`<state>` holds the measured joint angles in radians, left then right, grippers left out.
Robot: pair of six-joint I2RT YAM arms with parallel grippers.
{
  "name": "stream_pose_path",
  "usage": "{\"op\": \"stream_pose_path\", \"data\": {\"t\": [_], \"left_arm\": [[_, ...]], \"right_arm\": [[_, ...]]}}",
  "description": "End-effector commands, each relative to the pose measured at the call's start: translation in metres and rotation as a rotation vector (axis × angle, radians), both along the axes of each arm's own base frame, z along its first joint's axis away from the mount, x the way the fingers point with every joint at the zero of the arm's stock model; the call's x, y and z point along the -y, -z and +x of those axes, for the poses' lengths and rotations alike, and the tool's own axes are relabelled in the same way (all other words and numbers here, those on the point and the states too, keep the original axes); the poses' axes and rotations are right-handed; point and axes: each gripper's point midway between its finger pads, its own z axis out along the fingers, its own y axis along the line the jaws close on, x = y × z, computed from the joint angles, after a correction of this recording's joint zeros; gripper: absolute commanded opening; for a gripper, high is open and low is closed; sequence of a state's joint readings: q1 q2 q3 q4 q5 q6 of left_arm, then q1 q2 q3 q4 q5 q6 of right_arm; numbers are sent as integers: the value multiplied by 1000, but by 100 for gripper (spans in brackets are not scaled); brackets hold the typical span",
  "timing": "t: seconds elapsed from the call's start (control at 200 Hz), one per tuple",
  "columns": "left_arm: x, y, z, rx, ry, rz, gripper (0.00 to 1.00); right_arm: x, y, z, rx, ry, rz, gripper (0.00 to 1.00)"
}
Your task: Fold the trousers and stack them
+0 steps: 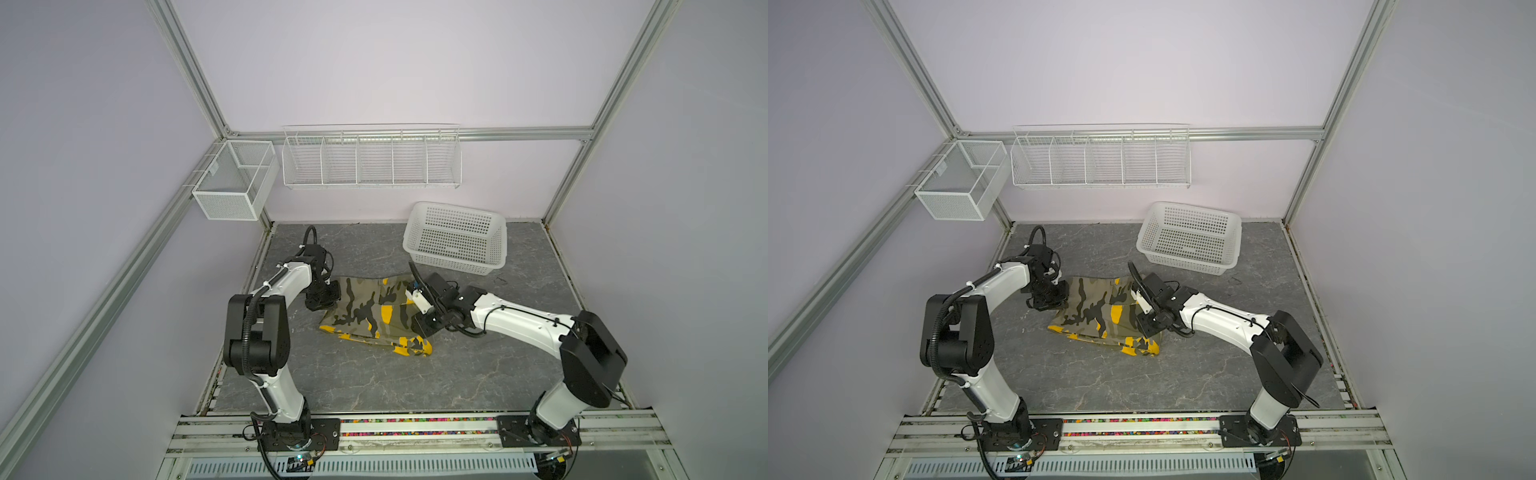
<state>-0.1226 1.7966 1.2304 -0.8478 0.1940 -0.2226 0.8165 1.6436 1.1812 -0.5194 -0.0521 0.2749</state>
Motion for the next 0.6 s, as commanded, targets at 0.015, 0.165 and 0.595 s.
{"op": "stream_pose_path", "data": {"t": [0.015,0.165,0.595], "left_arm": [[-8,12,8,14,20,36,0],[-10,23,5,-2,31,48,0],[-18,39,-4,-49,53,97,0]], "right_arm": [[-11,-45,31,57,79,115,46],[-33,-50,65,95,73,128,43],[15,40,122,162,105,-292,33]]}}
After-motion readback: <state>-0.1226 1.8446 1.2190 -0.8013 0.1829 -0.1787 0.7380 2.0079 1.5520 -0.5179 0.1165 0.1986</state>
